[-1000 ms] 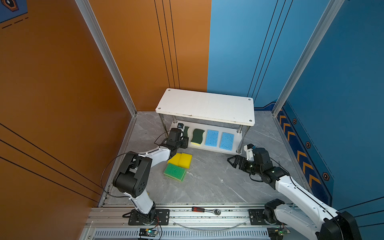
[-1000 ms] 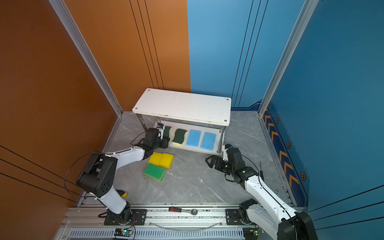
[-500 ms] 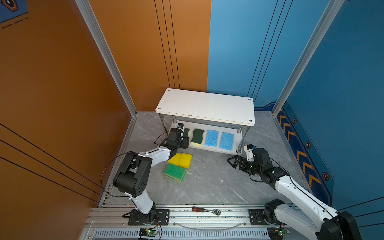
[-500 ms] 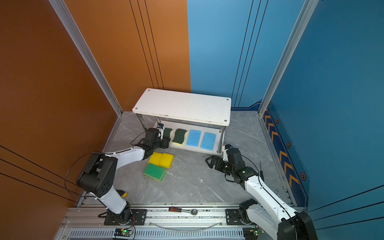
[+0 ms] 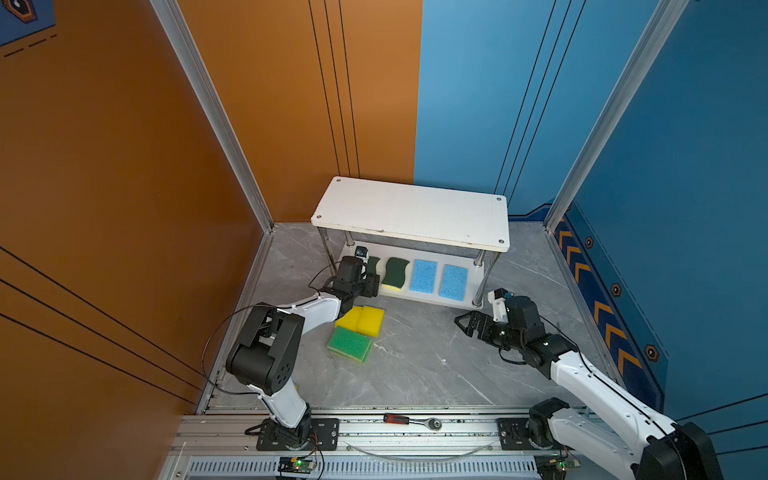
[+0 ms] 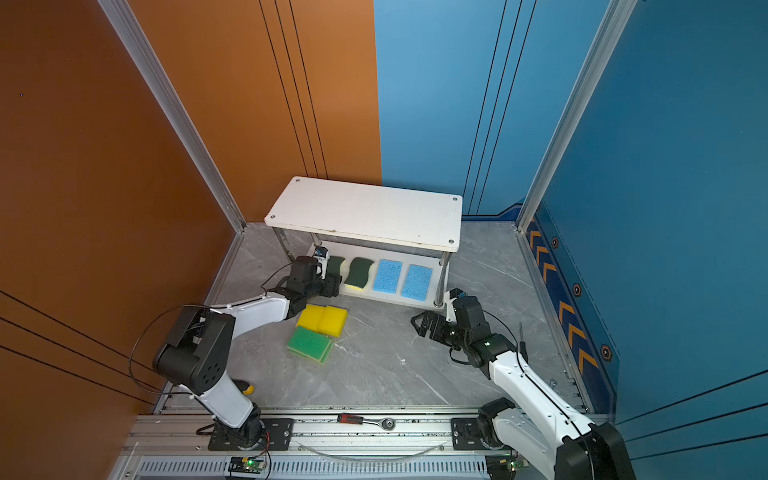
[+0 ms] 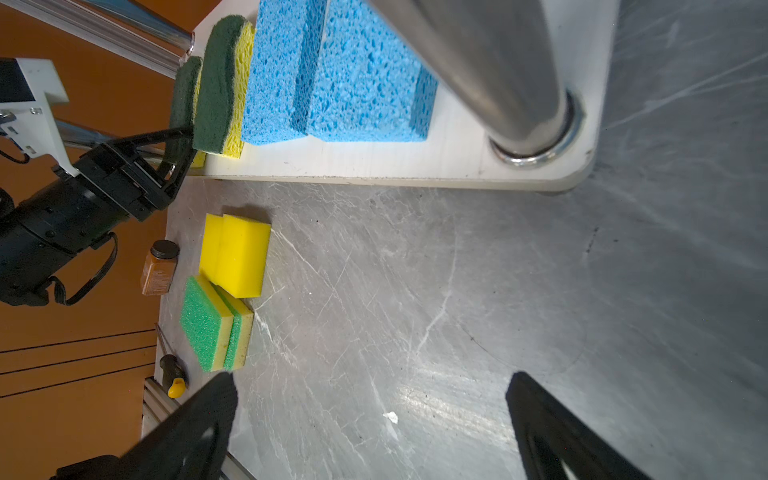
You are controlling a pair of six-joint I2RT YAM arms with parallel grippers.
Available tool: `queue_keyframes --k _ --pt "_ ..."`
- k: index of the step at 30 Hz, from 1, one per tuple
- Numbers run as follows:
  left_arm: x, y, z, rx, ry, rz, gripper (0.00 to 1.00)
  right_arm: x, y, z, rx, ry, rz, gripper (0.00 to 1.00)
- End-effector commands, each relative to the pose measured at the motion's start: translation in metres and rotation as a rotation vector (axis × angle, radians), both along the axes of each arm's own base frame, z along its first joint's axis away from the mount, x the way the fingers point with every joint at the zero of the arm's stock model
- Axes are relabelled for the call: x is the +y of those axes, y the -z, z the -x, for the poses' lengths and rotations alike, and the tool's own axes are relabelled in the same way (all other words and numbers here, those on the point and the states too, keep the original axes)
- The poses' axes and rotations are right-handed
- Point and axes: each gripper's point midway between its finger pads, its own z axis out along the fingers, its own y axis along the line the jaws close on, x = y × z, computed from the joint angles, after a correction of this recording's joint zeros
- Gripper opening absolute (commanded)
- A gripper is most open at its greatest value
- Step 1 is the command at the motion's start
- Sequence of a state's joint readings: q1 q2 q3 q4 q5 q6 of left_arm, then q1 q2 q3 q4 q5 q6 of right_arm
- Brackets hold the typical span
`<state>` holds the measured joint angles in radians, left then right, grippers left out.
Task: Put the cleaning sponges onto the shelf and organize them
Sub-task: 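Open the left gripper to release the scrub sponge on the shelf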
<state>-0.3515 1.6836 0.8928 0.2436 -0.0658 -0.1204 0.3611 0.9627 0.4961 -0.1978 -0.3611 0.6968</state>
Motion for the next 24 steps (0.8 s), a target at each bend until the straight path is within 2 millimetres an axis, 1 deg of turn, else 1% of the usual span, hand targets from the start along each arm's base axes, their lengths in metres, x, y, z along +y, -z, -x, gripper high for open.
queue_keyframes --k 1,6,8,11,24 --pt "0.001 -0.017 -0.007 -0.036 -0.006 0.019 0.84 -0.003 0.001 0.000 -0.008 0.018 0.010 1.00" --pt "0.006 -0.023 -0.005 -0.036 -0.031 0.015 0.85 -0.004 0.000 0.001 -0.011 0.020 0.010 1.00" --pt "0.004 -0.025 -0.004 -0.039 -0.023 0.020 0.90 -0.004 0.000 0.001 -0.012 0.020 0.010 1.00" --pt "0.003 -0.025 -0.001 -0.038 -0.022 0.017 0.91 -0.005 0.001 0.001 -0.009 0.022 0.011 1.00" --pt "0.000 -0.038 0.009 -0.058 -0.015 0.018 0.94 -0.006 0.000 0.002 -0.011 0.024 0.009 1.00"
